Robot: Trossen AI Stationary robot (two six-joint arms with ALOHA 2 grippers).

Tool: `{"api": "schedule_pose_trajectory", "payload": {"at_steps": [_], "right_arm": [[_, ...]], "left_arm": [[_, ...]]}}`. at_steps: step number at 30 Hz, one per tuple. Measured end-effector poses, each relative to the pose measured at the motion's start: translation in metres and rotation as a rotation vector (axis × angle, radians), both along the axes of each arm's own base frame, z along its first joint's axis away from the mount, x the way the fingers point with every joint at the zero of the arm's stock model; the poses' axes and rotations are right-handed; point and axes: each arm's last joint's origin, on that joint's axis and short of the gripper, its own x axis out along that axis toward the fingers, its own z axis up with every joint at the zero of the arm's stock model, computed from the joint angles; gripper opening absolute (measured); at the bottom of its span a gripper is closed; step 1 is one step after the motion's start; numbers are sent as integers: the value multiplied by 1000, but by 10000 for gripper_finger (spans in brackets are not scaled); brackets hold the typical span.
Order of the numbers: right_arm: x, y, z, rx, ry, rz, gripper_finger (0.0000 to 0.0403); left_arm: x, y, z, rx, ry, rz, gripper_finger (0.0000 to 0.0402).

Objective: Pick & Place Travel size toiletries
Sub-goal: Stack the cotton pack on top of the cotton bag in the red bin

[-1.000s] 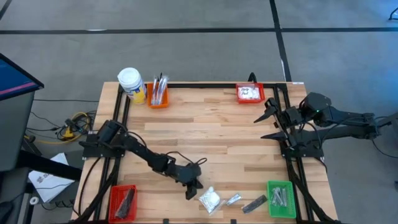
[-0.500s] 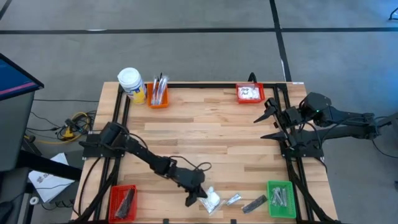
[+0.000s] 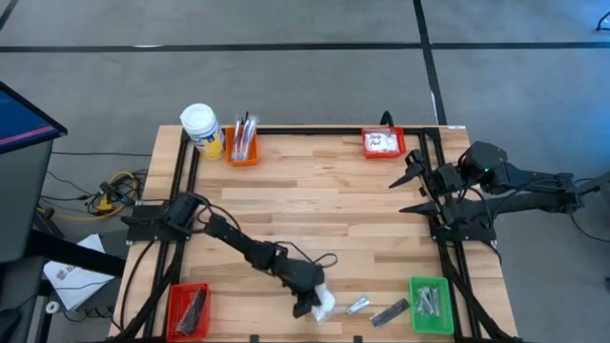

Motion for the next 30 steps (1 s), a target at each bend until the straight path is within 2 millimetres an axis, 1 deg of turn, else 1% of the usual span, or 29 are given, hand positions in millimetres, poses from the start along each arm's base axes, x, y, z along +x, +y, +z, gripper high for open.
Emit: {"api": "schedule_pose_trajectory", "payload": {"at_steps": [4, 6, 12, 17, 19, 21, 24, 26, 28, 30], "right_arm": [[0, 0, 0, 0, 3, 0, 270], [0, 0, 0, -8, 1, 0, 270], [0, 0, 0, -15, -4, -1, 270], [0, 0, 0, -15, -6, -1, 270], [0, 0, 0, -15, -5, -1, 270], [0, 0, 0, -13, -4, -1, 270], [0, 0, 0, -15, -2, -1, 270], [0, 0, 0, -18, -2, -1, 270], [0, 0, -1, -23, -2, -1, 270], [0, 0, -1, -22, -2, -1, 270]], "left_arm": [[-10, 15, 10, 135, 135, 88, 0], [-13, 22, 14, 203, 162, 125, 0], [-15, 33, 22, 448, 84, 166, 0], [-14, 55, 22, 664, 98, 234, 0], [-14, 60, 21, 760, 92, 255, 0], [-17, 62, 26, 825, 89, 258, 0], [-22, 60, 44, 866, 54, 280, 0], [-27, 56, 65, 890, 2, 311, 0], [-33, 48, 82, 908, -53, 332, 0], [-40, 41, 94, 919, -87, 342, 0]]}}
